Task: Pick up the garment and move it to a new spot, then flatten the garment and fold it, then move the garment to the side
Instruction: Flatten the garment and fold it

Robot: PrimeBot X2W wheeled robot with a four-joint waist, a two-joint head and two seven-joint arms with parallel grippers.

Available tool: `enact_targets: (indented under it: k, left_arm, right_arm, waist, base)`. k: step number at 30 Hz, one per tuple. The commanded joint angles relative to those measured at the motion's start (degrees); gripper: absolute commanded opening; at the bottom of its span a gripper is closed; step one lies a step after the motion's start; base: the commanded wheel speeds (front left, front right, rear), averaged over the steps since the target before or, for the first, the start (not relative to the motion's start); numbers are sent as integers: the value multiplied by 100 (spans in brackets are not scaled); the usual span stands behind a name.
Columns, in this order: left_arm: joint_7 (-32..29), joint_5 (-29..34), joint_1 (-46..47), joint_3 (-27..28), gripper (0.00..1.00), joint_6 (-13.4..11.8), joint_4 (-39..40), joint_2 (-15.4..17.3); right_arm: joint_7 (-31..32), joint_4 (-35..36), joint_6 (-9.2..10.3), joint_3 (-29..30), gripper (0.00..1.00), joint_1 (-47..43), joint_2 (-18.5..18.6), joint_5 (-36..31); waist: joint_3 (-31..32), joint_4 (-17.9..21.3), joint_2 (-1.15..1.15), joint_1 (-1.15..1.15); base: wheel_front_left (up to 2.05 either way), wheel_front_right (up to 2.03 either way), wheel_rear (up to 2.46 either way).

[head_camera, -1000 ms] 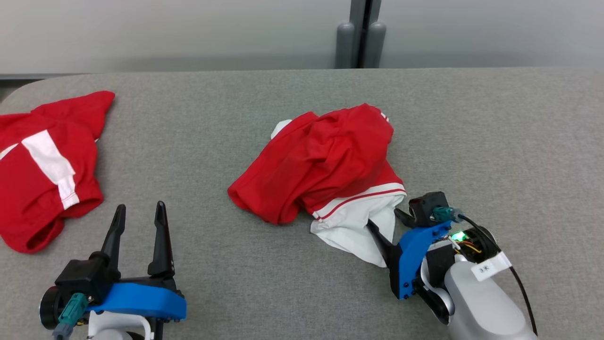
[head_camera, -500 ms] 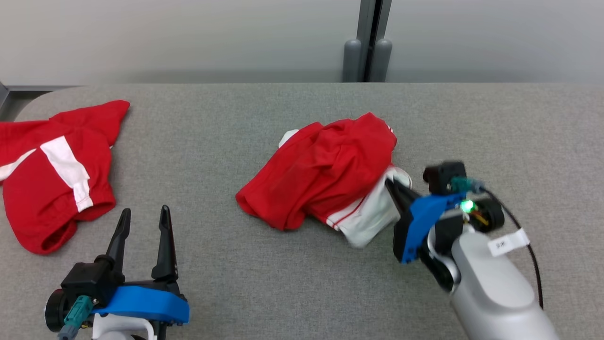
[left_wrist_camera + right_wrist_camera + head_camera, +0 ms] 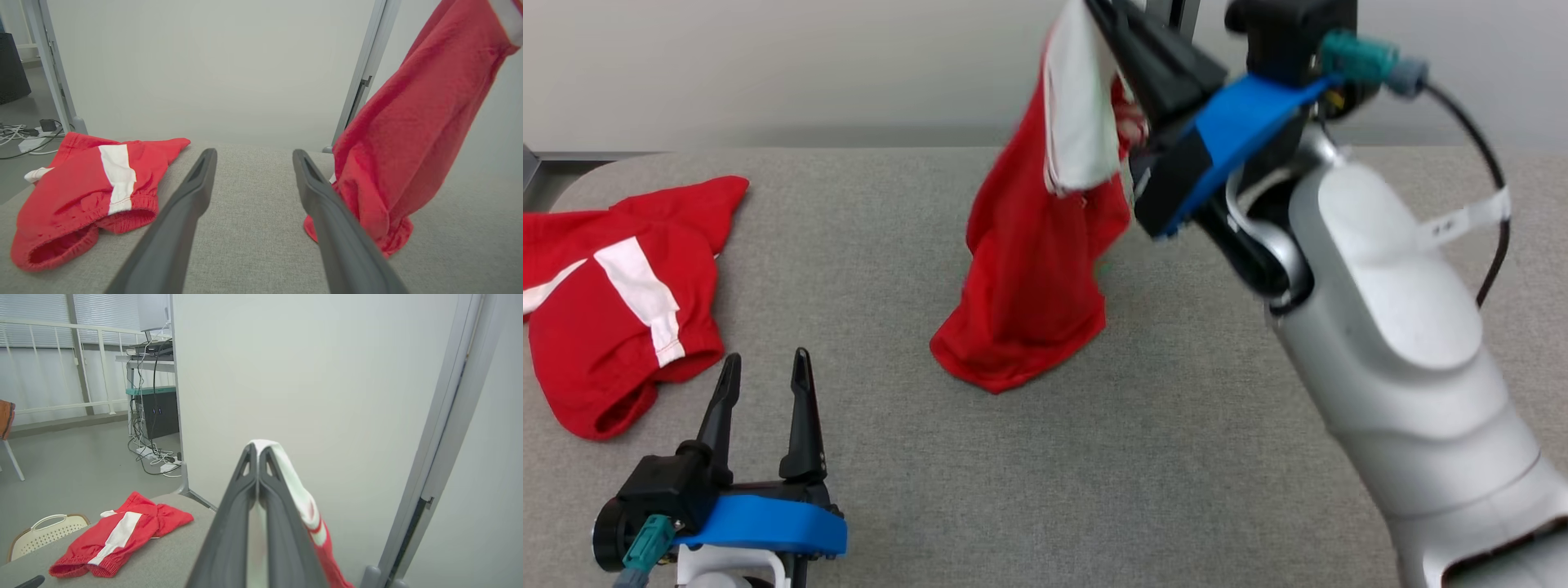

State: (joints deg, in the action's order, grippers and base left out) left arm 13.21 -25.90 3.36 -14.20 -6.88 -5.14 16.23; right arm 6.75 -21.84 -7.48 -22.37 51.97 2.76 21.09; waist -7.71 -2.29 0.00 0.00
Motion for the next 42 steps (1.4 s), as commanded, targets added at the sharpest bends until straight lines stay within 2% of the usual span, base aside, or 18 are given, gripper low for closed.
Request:
enact_targets:
  k: [1, 7, 11, 16, 19, 27, 31, 34, 38, 42]
  left_arm:
    - [12, 17, 84, -21, 100, -13, 45, 38]
    - [45, 30, 175, -43, 100, -10, 54, 10]
    - [64, 16, 187, -27, 100, -16, 29, -4]
    - [107, -5, 159, 38, 100, -63, 76, 13]
    - [113, 2, 190, 46, 100, -51, 93, 20]
    - [144, 12, 210, 110, 100, -64, 111, 96]
    - [156, -10, 160, 162, 100, -79, 128, 141]
    - [138, 5, 171, 141, 100, -45, 122, 174]
    - [100, 21, 311, 99, 100, -10, 130, 209]
    - [73, 16, 360, 43, 100, 32, 105, 218]
  right_arm:
    - [-104, -38, -3, -81, 0, 458, 23, 99]
    - [-590, -194, -2, -44, 0, 1502, 27, 268]
    - [-580, -408, -3, 247, 0, 1445, 23, 151]
    - [-204, -557, -3, 828, 0, 461, 27, -312]
    - [2, -361, -3, 1296, 0, -333, 105, -581]
    - [542, 845, -3, 2364, 0, -2488, 78, -922]
    - [819, 1592, -3, 2626, 0, -3323, 26, -910]
    - [925, 1809, -3, 2768, 0, -3695, 20, -969]
    - [974, 1659, -4, 2820, 0, -4170, 9, -1036]
    - [939, 1106, -3, 2793, 0, -4332, 16, -1135]
  waist:
    - [-54, -30, 0, 0]
    - [-147, -56, 0, 0]
    - [-155, -13, 0, 0]
    - [-218, 130, 0, 0]
    - [-279, 192, 0, 0]
    - [-385, 419, 0, 0]
    - [-402, 564, 0, 0]
    - [-398, 628, 0, 0]
    - [-408, 689, 0, 0]
    - [-394, 675, 0, 0]
  base:
    - [0, 0, 0]
    - [0, 0, 0]
    - [0, 0, 0]
    - [0, 0, 0]
    - [0, 0, 0]
    - [0, 0, 0]
    - [0, 0, 0]
    - [0, 0, 0]
    - [0, 0, 0]
    - [0, 0, 0]
